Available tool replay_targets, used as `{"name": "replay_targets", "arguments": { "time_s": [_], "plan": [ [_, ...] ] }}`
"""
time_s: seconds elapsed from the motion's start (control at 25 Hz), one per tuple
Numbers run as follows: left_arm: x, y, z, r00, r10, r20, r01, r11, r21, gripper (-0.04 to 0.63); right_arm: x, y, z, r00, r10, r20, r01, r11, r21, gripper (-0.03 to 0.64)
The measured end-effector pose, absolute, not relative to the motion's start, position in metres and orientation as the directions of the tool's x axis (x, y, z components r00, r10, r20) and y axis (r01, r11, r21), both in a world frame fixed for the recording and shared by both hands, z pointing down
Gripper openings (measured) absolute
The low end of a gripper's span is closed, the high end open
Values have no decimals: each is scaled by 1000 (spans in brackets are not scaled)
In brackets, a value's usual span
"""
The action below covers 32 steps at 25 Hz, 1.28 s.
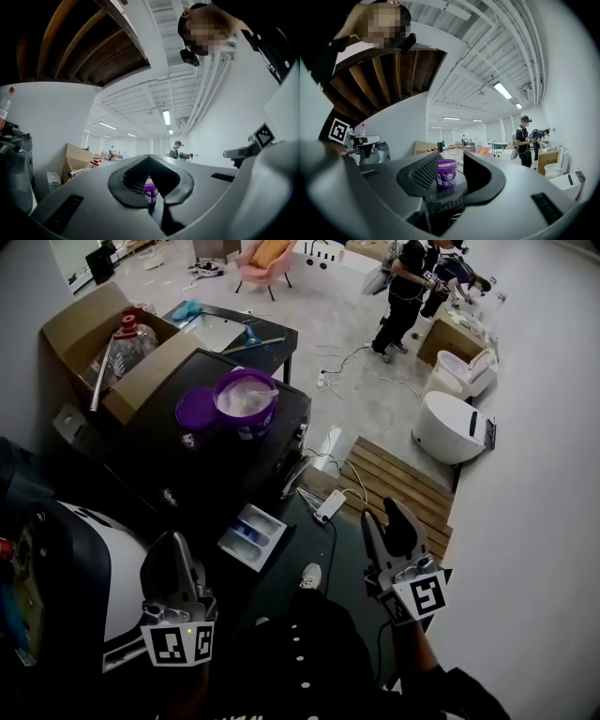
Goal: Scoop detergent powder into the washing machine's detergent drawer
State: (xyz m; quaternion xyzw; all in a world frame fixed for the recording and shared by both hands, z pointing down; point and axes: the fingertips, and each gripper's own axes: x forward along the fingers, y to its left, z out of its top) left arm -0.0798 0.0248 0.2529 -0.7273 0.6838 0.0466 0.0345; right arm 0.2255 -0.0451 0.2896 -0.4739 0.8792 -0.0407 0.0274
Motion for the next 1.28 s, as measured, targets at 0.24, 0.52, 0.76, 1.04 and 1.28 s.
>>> {"name": "replay_targets", "arguments": {
  "time_s": [0.24,0.52,0.76,1.04,1.28],
  "plan": [
    [-64,-19,251,-9,-995,-102,-1000,9,5,14,232,-107,288,-611,-792,0,-786,607,-118,160],
    [-67,-34,258,-118,-990,-82,-993,118,3,14,205,-163,313,-725,-686,63,-687,713,-140,160],
    [-103,-35,274,-182,-982,-41,-983,182,13,13,145,-210,338,-799,-586,135,-601,786,-144,158],
    [-151,-47,290,-195,-981,-19,-981,195,21,13,81,-288,366,-812,-498,304,-563,805,-186,137],
    [-172,-46,320,-229,-972,53,-971,232,59,14,52,-331,402,-815,-377,440,-514,821,-247,141]
  ]
}}
